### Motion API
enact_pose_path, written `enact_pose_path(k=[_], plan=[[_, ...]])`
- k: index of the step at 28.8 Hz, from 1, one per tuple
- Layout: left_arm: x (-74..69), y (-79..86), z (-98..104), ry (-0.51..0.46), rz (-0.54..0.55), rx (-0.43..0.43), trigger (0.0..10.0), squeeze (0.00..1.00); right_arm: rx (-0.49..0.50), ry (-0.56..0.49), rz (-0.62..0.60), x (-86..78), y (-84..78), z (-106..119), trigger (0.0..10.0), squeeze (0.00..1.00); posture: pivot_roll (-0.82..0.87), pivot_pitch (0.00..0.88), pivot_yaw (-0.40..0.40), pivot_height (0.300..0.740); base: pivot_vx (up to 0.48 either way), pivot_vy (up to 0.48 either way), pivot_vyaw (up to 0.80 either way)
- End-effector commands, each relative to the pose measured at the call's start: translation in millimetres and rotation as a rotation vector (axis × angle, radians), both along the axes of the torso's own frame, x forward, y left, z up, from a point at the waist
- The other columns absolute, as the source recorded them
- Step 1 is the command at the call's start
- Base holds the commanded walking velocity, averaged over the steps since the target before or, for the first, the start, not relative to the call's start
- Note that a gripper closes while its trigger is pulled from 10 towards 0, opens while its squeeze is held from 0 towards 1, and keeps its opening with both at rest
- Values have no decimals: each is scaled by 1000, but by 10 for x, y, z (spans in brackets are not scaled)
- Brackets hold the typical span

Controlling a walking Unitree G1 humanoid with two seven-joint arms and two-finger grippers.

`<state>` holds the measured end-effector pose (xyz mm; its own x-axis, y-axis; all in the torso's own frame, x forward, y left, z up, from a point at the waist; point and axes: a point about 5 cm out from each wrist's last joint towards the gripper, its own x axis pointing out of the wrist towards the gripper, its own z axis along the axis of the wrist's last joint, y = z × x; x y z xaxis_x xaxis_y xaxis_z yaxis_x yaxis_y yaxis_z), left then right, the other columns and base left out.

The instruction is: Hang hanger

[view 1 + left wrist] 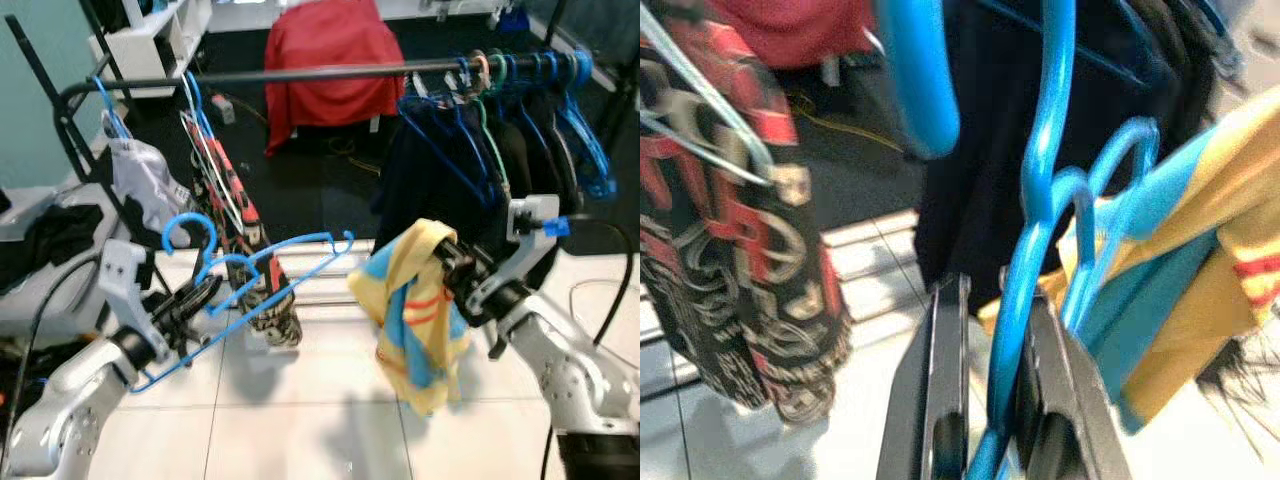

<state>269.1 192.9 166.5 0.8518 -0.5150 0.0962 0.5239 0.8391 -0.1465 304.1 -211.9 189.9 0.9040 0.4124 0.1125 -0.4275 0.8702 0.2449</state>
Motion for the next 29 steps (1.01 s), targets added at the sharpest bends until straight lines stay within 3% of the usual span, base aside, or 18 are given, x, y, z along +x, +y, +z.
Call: enact_pose_path(k=[1, 8, 21, 22, 24, 29], plan=[[30, 19, -54, 7, 28, 29, 10000, 0, -22, 4, -36, 7, -37, -72, 10000, 0, -65, 105, 33, 740, -412, 0, 0], [92, -100, -152, 17, 22, 80, 10000, 0, -86, 84, -186, -5, -239, -378, 10000, 0, -60, 105, 34, 740, -410, 0, 0], [137, -123, -221, 29, 33, 104, 10000, 0, -130, 53, -332, 29, -352, -355, 10000, 0, -45, 110, 44, 740, -400, 0, 0], [154, -116, -233, 30, 47, 101, 10000, 0, -183, -15, -412, 43, -395, -303, 10000, 0, -44, 110, 44, 740, 0, 0, 0], [174, -104, -247, 35, 67, 96, 10000, 0, -194, -24, -441, 54, -415, -300, 10000, 0, -44, 110, 44, 740, 0, 0, 0], [234, -39, -294, 65, 127, 81, 10000, 0, -145, 34, -358, 57, -393, -394, 10000, 0, -36, 111, 44, 740, 0, 0, 0]])
